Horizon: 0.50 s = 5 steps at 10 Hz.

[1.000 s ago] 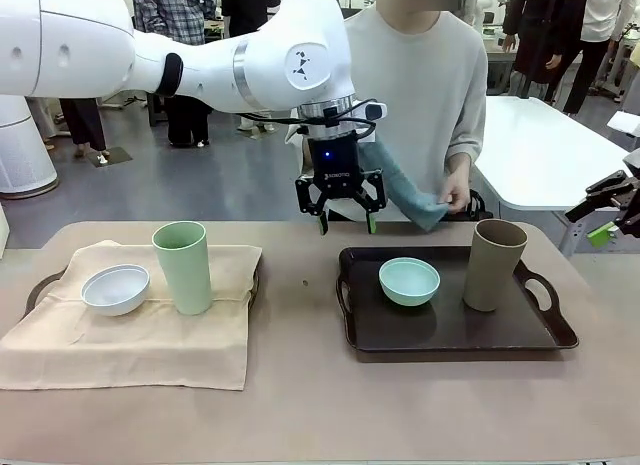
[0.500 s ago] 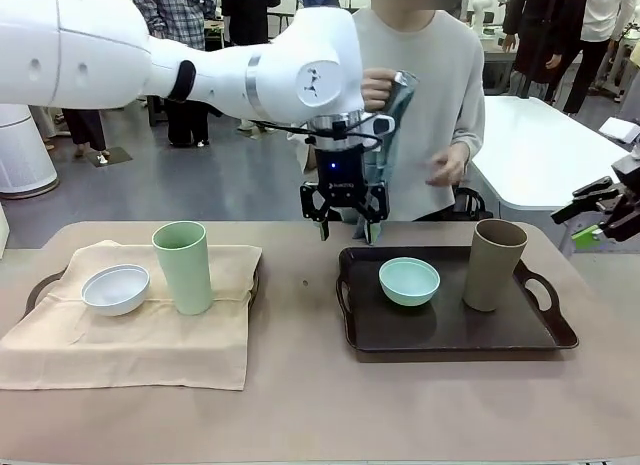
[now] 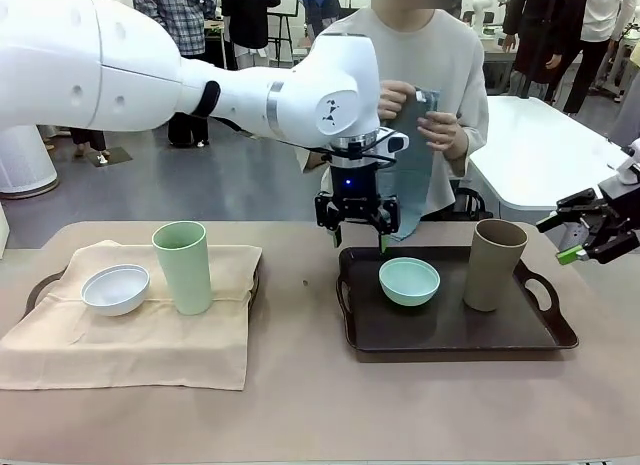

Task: Set up a tray with a mat and arrange the tableware.
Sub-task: Pick up the Picnic Bowl and Reusable plastic cup from the Handle tray in front of the human's position and hold them in the air.

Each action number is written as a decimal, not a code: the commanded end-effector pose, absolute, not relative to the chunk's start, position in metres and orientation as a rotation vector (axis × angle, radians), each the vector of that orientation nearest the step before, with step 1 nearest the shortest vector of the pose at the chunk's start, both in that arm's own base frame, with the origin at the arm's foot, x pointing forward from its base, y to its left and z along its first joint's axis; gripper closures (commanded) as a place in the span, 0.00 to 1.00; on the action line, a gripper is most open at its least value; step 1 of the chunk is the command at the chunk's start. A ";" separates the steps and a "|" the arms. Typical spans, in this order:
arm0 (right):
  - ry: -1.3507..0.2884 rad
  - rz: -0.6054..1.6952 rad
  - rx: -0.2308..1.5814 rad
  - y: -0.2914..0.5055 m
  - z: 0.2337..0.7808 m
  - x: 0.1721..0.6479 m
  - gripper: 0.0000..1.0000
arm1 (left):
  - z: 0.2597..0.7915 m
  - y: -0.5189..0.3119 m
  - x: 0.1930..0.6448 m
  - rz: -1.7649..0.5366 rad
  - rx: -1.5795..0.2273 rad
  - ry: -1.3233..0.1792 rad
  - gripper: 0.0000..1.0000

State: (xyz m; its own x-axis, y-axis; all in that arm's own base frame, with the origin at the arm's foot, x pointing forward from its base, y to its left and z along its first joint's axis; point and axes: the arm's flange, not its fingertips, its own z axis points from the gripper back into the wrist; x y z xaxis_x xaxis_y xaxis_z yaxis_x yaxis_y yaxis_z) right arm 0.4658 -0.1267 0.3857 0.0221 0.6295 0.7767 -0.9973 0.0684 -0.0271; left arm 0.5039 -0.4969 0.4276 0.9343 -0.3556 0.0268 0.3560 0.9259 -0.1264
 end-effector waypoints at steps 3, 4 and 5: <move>-0.725 1.442 0.635 -0.107 0.355 0.469 0.00 | 0.412 -0.543 0.512 -0.374 -0.110 -0.020 0.11; -0.713 1.443 0.647 -0.105 0.349 0.471 0.00 | 0.408 -0.547 0.511 -0.382 -0.092 -0.021 0.11; -0.706 1.444 0.648 -0.102 0.344 0.469 0.00 | 0.407 -0.549 0.507 -0.385 -0.078 -0.019 0.11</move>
State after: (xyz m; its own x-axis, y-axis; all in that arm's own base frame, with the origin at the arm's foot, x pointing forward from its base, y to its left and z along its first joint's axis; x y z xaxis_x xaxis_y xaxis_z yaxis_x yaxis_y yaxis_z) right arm 0.4690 -0.1063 0.3519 0.0132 0.6431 0.7657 -0.9997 0.0254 -0.0041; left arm 0.5016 -0.5434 0.3994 0.9173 -0.3971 0.0315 0.3977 0.9086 -0.1273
